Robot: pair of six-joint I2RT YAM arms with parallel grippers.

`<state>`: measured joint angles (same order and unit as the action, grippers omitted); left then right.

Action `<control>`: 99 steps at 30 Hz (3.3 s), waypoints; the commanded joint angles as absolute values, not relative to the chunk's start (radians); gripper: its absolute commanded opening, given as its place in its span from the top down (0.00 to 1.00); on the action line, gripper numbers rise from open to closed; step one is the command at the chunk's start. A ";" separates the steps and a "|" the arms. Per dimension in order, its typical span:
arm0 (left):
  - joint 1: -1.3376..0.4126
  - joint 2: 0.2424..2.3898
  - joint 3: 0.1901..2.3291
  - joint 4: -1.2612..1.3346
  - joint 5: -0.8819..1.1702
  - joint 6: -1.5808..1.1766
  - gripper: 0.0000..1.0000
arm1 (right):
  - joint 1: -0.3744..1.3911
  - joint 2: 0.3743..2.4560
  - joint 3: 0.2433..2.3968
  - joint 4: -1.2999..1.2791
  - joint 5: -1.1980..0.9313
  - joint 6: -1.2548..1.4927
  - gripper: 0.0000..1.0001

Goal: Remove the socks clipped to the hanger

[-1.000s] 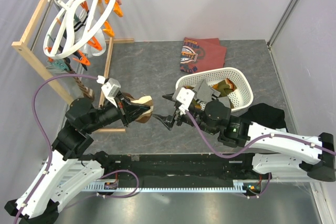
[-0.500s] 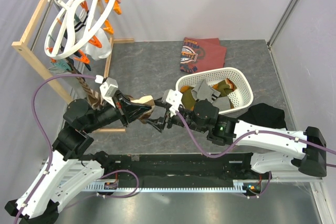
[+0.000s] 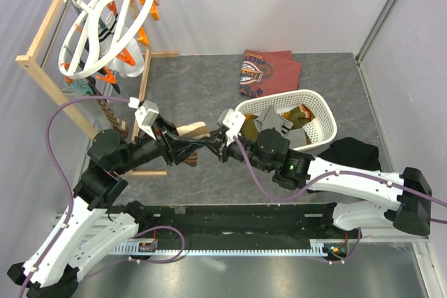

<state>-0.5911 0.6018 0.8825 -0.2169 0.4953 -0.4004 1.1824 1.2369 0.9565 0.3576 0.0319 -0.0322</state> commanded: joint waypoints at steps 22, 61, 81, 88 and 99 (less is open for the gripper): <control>-0.591 0.591 0.988 -0.353 0.230 -0.259 0.14 | 0.600 1.268 1.002 -0.047 0.696 0.173 1.00; -0.592 0.664 1.552 -0.692 -0.077 -0.111 0.14 | 1.163 1.988 1.627 0.770 0.058 0.075 0.32; -0.591 0.672 1.554 -0.742 -0.244 -0.086 0.20 | 1.180 2.327 2.043 0.672 0.086 0.032 0.79; -0.591 0.687 1.542 -0.744 -0.371 -0.075 0.21 | 1.163 2.169 1.858 0.704 0.161 0.009 1.00; -0.591 0.710 1.558 -0.742 -0.598 -0.264 0.34 | 1.111 1.889 1.539 0.756 0.278 0.009 1.00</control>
